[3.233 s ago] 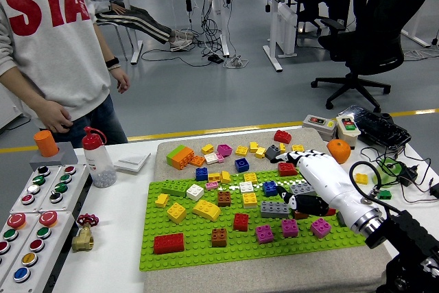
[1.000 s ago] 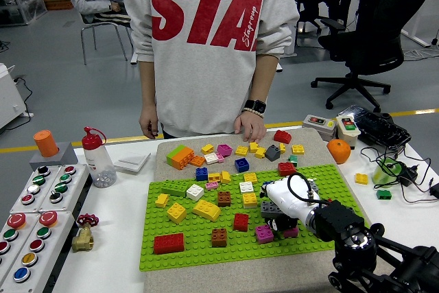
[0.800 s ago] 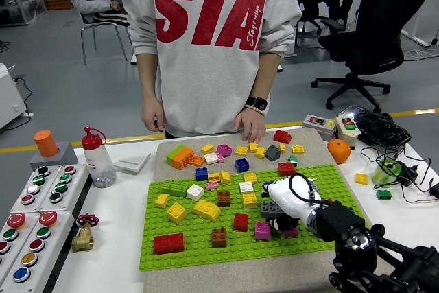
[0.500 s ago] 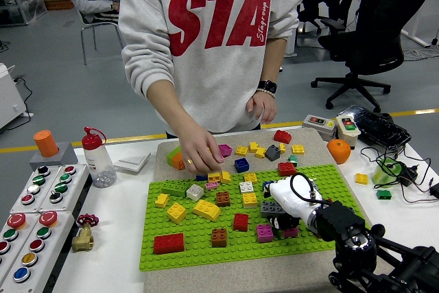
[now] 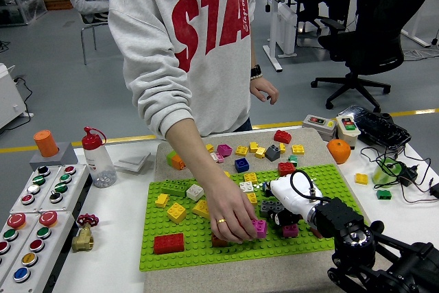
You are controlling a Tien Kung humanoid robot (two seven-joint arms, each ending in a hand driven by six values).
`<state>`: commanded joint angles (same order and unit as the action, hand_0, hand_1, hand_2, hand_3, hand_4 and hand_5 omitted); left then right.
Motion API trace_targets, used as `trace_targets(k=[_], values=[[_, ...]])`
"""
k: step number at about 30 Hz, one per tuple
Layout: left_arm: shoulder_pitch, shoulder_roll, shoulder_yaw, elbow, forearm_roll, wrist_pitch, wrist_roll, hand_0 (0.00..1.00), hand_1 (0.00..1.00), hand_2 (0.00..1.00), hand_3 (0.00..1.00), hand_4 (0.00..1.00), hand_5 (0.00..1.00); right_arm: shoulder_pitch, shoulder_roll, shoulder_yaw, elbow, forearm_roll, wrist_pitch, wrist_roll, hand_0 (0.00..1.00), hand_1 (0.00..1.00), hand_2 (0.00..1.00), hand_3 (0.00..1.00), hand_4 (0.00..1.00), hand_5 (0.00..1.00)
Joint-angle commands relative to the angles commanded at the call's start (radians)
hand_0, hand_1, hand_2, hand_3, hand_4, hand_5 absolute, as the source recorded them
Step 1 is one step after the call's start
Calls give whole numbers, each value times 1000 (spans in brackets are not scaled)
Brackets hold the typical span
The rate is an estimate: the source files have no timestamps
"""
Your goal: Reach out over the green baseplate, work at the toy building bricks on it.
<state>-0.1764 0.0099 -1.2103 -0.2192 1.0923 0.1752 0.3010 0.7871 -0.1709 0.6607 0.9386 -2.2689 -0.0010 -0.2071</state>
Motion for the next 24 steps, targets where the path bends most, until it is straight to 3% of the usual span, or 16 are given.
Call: trace_targets(k=[24], values=[[-1, 1, -1, 0, 3, 0, 1, 665, 618, 614, 484, 377, 998, 3, 10, -7, -31, 0, -4, -1, 608, 650, 635, 665, 584, 374]])
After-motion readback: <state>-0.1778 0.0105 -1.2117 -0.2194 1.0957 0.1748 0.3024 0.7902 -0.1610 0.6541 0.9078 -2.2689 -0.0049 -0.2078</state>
